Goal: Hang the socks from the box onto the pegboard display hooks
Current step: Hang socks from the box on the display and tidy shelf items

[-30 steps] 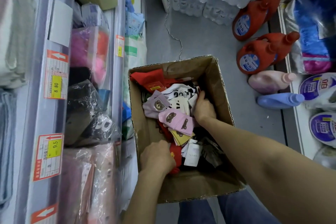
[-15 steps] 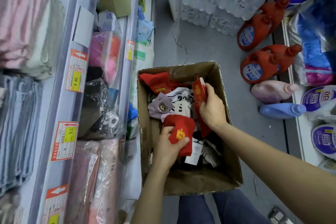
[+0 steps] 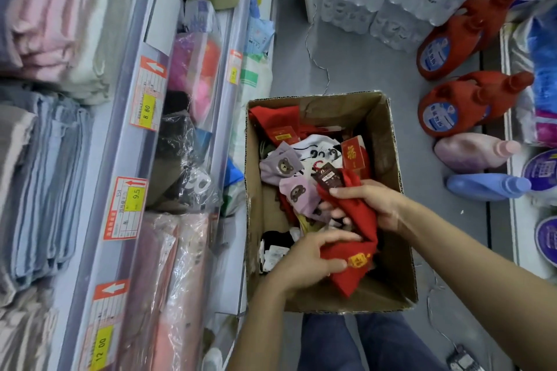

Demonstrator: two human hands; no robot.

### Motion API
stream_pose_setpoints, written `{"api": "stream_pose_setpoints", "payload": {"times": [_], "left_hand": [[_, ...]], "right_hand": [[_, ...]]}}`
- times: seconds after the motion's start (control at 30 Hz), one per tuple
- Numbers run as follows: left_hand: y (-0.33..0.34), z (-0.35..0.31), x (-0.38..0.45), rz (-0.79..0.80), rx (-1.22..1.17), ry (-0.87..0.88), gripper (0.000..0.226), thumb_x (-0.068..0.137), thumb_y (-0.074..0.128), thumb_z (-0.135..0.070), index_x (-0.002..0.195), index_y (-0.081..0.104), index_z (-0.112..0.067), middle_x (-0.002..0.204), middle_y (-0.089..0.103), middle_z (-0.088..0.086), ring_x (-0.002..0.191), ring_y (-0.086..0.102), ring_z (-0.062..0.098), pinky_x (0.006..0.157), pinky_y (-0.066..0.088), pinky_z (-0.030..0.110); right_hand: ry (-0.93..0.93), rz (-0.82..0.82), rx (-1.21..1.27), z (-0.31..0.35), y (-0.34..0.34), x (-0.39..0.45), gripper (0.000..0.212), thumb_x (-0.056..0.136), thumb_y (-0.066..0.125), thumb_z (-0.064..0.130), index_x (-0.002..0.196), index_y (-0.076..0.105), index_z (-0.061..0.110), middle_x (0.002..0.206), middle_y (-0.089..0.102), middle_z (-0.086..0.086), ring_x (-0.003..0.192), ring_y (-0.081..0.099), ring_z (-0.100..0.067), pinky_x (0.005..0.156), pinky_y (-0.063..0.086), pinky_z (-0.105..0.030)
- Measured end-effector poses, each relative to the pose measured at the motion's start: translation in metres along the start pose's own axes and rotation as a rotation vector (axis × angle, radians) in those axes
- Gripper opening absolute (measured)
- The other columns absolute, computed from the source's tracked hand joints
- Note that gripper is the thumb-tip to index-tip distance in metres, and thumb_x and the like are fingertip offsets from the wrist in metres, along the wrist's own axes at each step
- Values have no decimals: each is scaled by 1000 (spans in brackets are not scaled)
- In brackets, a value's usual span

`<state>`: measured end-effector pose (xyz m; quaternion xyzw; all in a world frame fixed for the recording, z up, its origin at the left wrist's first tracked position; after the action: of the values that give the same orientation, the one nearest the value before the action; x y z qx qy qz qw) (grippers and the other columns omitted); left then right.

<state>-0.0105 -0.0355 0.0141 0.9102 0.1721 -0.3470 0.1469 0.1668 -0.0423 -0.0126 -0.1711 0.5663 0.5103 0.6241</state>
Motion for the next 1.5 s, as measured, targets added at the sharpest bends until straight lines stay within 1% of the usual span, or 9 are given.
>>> {"api": "stream_pose_setpoints", "payload": {"times": [0.2, 0.43, 0.6, 0.73, 0.8, 1.07, 1.2, 1.33, 1.5], "left_hand": [[-71, 47, 73, -787, -159, -450, 29, 96, 50, -5, 123, 61, -6, 126, 64, 14, 115, 60, 31, 92, 50, 35], [-62, 96, 141, -730, -568, -482, 20, 96, 61, -24, 83, 61, -9, 84, 63, 11, 78, 63, 26, 65, 52, 33], [-59, 66, 135, -555, -794, -366, 22, 84, 68, -17, 103, 72, -6, 104, 73, 15, 86, 70, 27, 68, 59, 34], [-61, 39, 109, -626, -823, -303, 62, 49, 89, -27, 106, 73, -9, 102, 75, 13, 93, 73, 30, 82, 60, 43], [-60, 23, 86, -741, -811, -176, 49, 57, 87, -17, 103, 73, -11, 97, 76, 9, 89, 73, 28, 76, 60, 39], [-40, -5, 63, -1106, 505, 273, 42, 74, 80, -23, 110, 64, -8, 109, 60, 9, 103, 58, 28, 82, 52, 37], [-8, 18, 78, -820, 830, 256, 34, 80, 76, -21, 112, 66, -19, 136, 51, 5, 134, 42, 30, 96, 51, 49], [28, 34, 83, -249, 1248, 62, 48, 91, 57, -10, 137, 53, -21, 165, 3, 5, 150, -12, 35, 120, 17, 53], [27, 51, 67, -301, 1128, -90, 37, 97, 48, -10, 132, 57, -17, 151, 40, 5, 133, 40, 34, 94, 46, 44]], "right_hand": [[-155, -61, 107, 10, -8, -7, 28, 96, 50, 14, 113, 61, -5, 102, 68, -27, 63, 67, -26, 46, 53, -29], [-258, -171, 134, 1, -11, -17, 32, 93, 56, 12, 123, 62, 5, 112, 70, -23, 101, 68, -36, 93, 54, -48], [-289, -245, 154, 0, -10, -22, 31, 92, 59, 13, 122, 65, 11, 112, 72, -16, 97, 70, -29, 95, 52, -45], [-327, -246, 169, 4, -5, -29, 29, 92, 58, 12, 119, 66, 11, 103, 75, -11, 85, 74, -20, 80, 56, -36], [-333, -217, 193, 7, -1, -35, 27, 93, 57, 12, 119, 66, 10, 101, 75, -11, 82, 74, -21, 76, 57, -35], [-393, -186, 251, 17, -2, -61, 21, 93, 54, 7, 111, 65, 4, 87, 76, -15, 70, 74, -22, 57, 59, -29], [-402, -237, 235, 15, -14, -68, 21, 93, 54, 7, 109, 66, 2, 89, 75, -16, 73, 74, -23, 61, 60, -31], [-386, -273, 211, 8, -27, -74, 41, 82, 62, 13, 121, 64, 1, 112, 69, -25, 103, 67, -36, 94, 54, -45], [-398, -283, 183, 3, -41, -84, 25, 87, 60, 8, 110, 69, 6, 96, 75, -13, 78, 73, -21, 78, 58, -35]]}}
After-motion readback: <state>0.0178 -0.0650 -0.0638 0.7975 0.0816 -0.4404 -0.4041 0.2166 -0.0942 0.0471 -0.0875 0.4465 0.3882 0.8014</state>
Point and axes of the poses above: each hand's wrist, its own x-axis towards the middle knuckle, its own y-axis out of the palm, z = x × y, the point moved 2 cm from there along x, towards the middle knuckle
